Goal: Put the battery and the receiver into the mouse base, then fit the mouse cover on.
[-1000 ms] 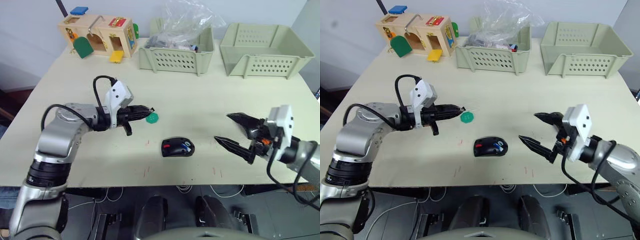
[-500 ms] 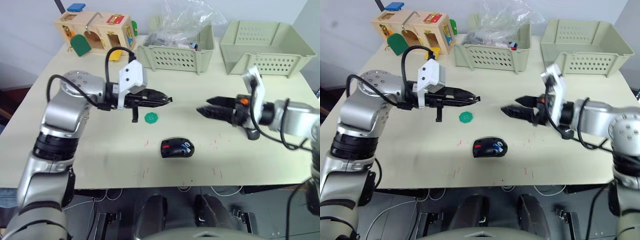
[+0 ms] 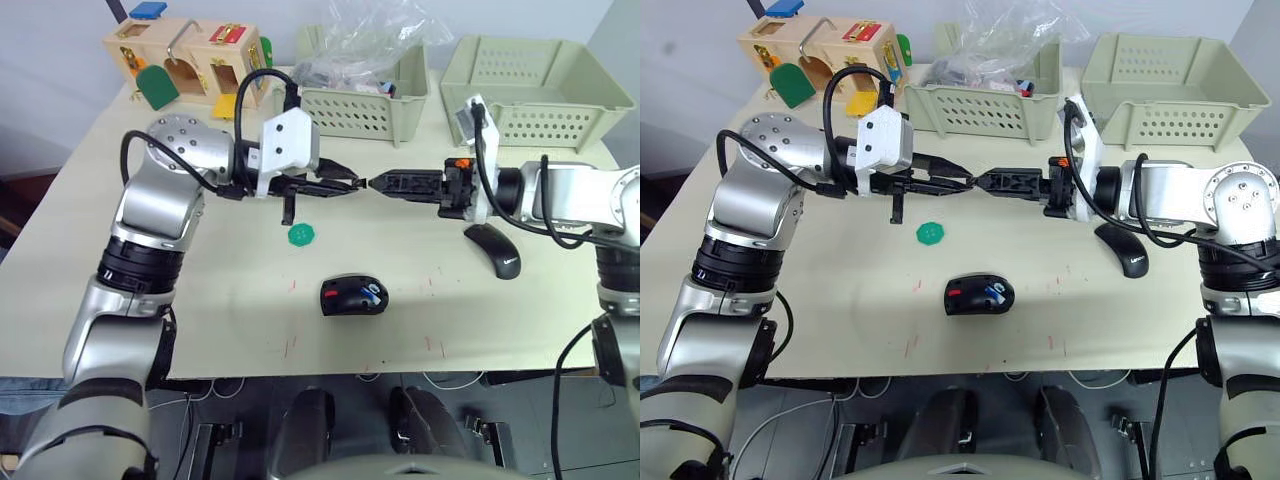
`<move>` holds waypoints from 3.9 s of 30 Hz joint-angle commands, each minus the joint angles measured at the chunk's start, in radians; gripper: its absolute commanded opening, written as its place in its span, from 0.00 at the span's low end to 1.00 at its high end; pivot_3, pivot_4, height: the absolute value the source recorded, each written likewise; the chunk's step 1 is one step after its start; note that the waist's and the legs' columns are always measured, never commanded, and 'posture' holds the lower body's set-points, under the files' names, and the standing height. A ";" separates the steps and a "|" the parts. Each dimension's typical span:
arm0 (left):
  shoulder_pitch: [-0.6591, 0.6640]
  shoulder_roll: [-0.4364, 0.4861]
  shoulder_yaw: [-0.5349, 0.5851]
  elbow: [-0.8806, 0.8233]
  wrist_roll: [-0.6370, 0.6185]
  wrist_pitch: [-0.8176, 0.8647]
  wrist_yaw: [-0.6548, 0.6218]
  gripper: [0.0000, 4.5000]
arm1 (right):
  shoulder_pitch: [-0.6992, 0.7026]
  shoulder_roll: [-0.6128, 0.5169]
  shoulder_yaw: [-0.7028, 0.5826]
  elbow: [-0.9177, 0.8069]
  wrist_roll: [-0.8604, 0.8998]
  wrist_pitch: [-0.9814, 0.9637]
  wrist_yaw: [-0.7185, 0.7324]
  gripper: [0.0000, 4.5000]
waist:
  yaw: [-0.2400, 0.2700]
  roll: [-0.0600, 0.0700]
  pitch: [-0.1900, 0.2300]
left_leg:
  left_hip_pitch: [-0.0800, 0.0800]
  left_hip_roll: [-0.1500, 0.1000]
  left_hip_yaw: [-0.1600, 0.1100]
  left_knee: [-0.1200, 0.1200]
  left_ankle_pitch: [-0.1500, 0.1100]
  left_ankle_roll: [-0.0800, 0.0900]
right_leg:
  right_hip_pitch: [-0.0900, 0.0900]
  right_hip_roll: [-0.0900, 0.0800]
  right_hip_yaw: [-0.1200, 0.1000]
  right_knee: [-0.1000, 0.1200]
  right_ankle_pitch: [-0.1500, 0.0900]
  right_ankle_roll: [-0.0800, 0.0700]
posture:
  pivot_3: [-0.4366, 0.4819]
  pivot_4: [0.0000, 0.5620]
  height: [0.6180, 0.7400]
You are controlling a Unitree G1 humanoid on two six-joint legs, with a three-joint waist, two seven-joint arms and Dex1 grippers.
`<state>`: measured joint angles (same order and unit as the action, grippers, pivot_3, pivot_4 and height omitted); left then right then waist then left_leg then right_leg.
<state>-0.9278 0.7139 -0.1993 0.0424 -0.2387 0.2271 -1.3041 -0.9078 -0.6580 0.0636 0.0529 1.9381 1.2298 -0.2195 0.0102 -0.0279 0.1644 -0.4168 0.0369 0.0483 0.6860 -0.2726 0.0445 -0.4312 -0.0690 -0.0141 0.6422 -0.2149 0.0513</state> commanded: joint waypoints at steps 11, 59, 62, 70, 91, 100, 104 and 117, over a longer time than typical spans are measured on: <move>-0.008 -0.006 0.026 -0.030 -0.012 -0.029 -0.009 0.01 | -0.065 0.061 -0.033 0.081 0.034 0.017 -0.047 0.56 | -0.001 0.000 0.000 | 0.000 0.000 0.000 0.000 0.000 0.000 | 0.000 0.000 0.000 0.000 0.000 0.000 | 0.48 0.27 1.00; -0.007 -0.004 0.031 -0.041 -0.012 -0.015 -0.033 0.01 | -0.086 0.075 -0.041 0.100 0.034 0.060 -0.009 0.27 | -0.023 0.000 0.000 | 0.000 0.000 -0.001 0.000 0.000 0.000 | -0.001 0.000 0.001 0.001 0.000 0.000 | 0.48 0.27 1.00; -0.008 -0.003 0.031 -0.035 -0.010 -0.019 -0.034 0.01 | -0.085 0.073 -0.043 0.100 0.034 0.060 -0.009 0.27 | -0.023 0.000 0.000 | 0.000 0.000 -0.001 0.000 0.000 0.000 | -0.001 0.000 0.001 0.001 0.000 0.000 | 0.48 0.27 1.00; -0.008 0.001 0.033 -0.030 -0.009 -0.018 -0.033 0.01 | -0.080 0.067 -0.042 0.094 0.034 0.061 -0.007 0.27 | -0.023 0.000 0.000 | 0.000 0.000 -0.001 0.000 0.000 0.000 | -0.002 0.000 0.002 0.001 0.000 0.000 | 0.48 0.27 1.00; -0.007 0.000 0.035 -0.034 -0.012 -0.013 -0.030 0.01 | -0.075 0.067 -0.026 0.082 0.034 0.061 -0.002 0.27 | -0.023 0.000 0.000 | 0.000 0.000 -0.001 0.000 0.000 0.000 | -0.002 0.000 0.002 0.001 0.000 0.000 | 0.48 0.27 1.00; -0.007 -0.001 0.037 -0.035 -0.014 -0.011 -0.029 0.01 | -0.074 0.071 -0.016 0.080 0.034 0.055 -0.011 0.27 | -0.023 0.000 0.000 | 0.000 0.000 -0.001 0.000 0.000 0.000 | -0.002 0.000 0.002 0.001 0.000 0.000 | 0.48 0.27 1.00; -0.004 -0.001 0.039 -0.039 -0.016 -0.008 -0.029 0.01 | -0.071 0.075 -0.017 0.076 0.034 0.053 -0.017 0.02 | -0.023 0.000 0.000 | 0.000 0.000 -0.001 0.000 0.000 0.000 | -0.002 0.000 0.002 0.001 0.000 0.000 | 0.48 0.27 1.00; 0.003 -0.004 0.040 -0.054 -0.029 0.024 -0.028 0.01 | -0.069 0.076 -0.018 0.059 0.034 0.048 -0.013 0.02 | -0.023 0.000 0.000 | 0.000 0.000 -0.001 0.000 0.000 0.000 | -0.002 0.000 0.002 0.001 0.000 0.000 | 0.48 0.27 1.00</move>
<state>-0.9242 0.7040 -0.1880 0.0182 -0.2473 0.2362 -1.3378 -0.9676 -0.5797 0.0616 0.1626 1.9459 1.2827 -0.2464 -0.0127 -0.0278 0.1645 -0.4170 0.0373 0.0472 0.6859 -0.2726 0.0445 -0.4329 -0.0690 -0.0121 0.6434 -0.2146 0.0517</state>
